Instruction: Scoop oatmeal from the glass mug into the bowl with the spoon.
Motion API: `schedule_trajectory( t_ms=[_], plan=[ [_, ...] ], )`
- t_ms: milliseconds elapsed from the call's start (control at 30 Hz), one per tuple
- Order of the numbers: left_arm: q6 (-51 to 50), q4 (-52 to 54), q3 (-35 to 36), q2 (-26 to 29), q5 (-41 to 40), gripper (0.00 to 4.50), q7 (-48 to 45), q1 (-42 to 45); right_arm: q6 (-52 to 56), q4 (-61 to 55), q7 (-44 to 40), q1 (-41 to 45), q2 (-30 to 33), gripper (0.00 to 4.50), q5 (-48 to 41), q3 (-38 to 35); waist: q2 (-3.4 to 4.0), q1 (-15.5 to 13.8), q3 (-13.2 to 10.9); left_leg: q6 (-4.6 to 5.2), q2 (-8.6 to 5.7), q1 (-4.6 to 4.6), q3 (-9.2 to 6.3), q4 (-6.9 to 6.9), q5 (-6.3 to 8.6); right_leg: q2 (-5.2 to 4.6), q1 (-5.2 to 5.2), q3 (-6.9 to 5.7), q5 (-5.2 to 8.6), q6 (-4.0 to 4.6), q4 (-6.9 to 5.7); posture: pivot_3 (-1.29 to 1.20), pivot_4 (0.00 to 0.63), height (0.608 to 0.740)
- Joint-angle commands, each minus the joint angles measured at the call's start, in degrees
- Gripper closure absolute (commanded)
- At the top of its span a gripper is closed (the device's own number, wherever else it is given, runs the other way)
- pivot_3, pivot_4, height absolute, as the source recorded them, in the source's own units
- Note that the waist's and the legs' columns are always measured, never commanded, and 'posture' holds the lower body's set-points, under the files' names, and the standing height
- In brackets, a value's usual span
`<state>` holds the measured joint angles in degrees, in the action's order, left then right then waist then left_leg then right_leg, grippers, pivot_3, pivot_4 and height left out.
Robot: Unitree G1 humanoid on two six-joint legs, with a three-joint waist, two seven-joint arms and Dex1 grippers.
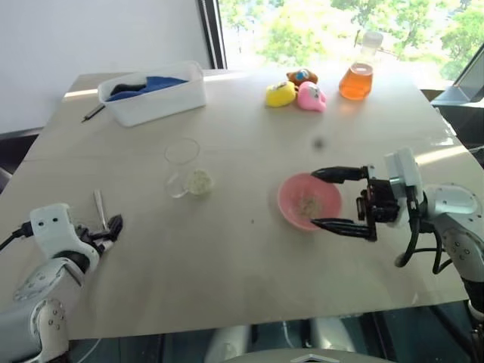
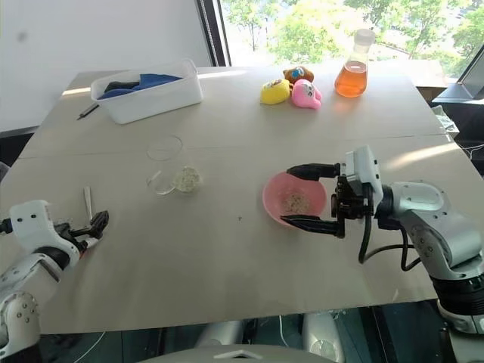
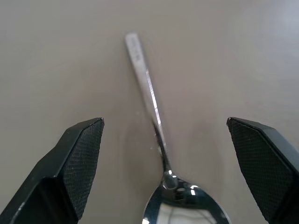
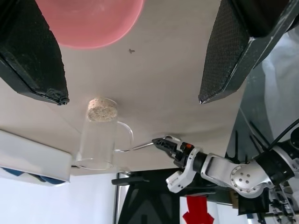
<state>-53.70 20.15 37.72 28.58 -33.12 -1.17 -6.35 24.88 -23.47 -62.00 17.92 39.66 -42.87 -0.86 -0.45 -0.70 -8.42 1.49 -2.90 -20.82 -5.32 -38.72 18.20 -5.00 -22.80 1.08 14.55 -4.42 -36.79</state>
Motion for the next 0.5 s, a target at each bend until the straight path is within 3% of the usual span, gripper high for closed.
schedule_trajectory(
  t_ms=[33,300,333,433,500],
  plan=[
    [-5.24,-0.91,1.2,-0.51,-0.29,0.04,2.39,1.97,-0.16,-1.68,2.27,0.49,-0.89,0.0,-0.54,-2.23,0.04,-0.02,0.01,0.0,0.0,0.01,0.01,0.0,0.0,-0.02,0.0,0.01,0.0,0.0,0.0,0.0,0.15,0.74],
    [-7.37,-6.88,3.01,-0.96,0.33,0.04,2.31,7.14,-0.03,-2.43,4.21,0.31,-1.48,0.0,-0.77,-2.02,0.33,-0.04,0.13,-0.12,0.01,0.1,-0.03,0.0,-0.07,-0.01,0.01,0.0,0.0,0.01,-0.16,0.0,0.15,0.74],
    [-7.85,-7.27,2.92,-0.65,0.27,0.58,1.73,7.13,0.12,-2.42,4.61,0.46,-1.72,0.0,-1.04,-2.12,0.41,-0.03,0.17,-0.13,0.01,0.11,-0.03,0.0,-0.08,-0.02,0.01,0.0,0.0,0.01,-0.17,0.0,0.15,0.74],
    [-9.12,-7.19,1.68,0.66,0.45,1.55,-0.12,6.25,0.51,-2.27,5.16,0.88,-2.04,0.0,-1.47,-2.39,0.49,-0.06,0.2,-0.15,0.02,0.12,-0.03,0.02,-0.09,-0.01,0.01,0.01,0.0,0.01,-0.2,0.0,0.15,0.74],
    [-9.98,-7.19,1.31,0.89,0.8,2.48,-0.18,6.01,0.53,-2.16,5.25,0.93,-2.11,0.0,-1.55,-2.44,0.49,-0.12,0.19,-0.14,-0.02,0.1,-0.02,0.02,-0.09,-0.03,0.01,0.03,0.0,0.01,-0.19,0.0,0.15,0.74]
  ],
)
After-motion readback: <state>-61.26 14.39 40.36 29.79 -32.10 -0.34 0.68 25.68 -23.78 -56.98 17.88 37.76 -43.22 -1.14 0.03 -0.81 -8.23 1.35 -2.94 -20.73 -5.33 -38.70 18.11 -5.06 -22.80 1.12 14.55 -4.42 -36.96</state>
